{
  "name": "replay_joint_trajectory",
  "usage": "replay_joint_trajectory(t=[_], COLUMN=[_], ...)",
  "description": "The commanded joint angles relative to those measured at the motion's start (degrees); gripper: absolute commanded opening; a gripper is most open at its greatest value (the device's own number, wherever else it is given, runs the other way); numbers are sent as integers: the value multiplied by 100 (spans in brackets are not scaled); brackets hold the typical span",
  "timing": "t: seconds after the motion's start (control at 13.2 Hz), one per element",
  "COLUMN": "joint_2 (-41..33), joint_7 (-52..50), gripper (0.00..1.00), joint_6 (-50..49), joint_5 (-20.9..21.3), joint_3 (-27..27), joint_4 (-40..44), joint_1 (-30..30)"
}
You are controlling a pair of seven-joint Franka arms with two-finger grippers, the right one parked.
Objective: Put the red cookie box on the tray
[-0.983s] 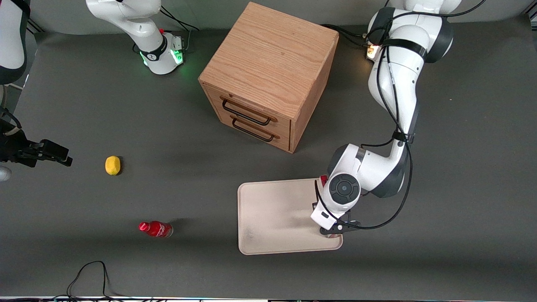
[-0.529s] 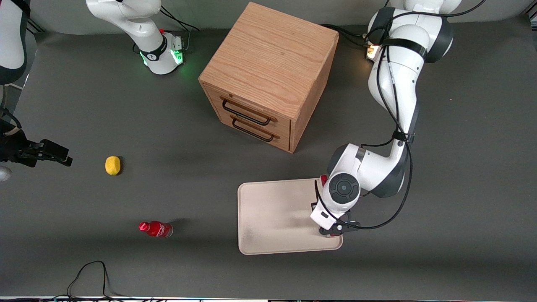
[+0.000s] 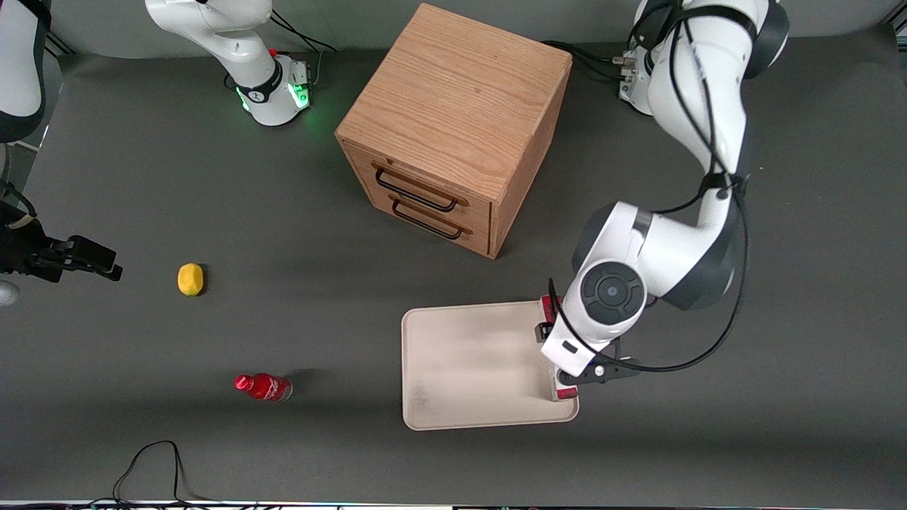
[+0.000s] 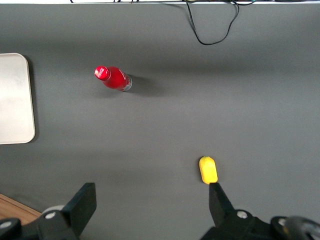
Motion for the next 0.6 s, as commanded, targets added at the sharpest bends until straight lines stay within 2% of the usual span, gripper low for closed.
replay_joint_trajectory(t=[0.0,0.3,0.53], joint_2=[-532,-1464,-1659], joint_7=[-4,-4,39], gripper=[100,100,100], joint_6=[-635,-1199,-1200], joint_5=[-31,-146,-146], joint_3=[-37,-11,6], joint_4=[146,111,102], joint_1=[7,-2,42])
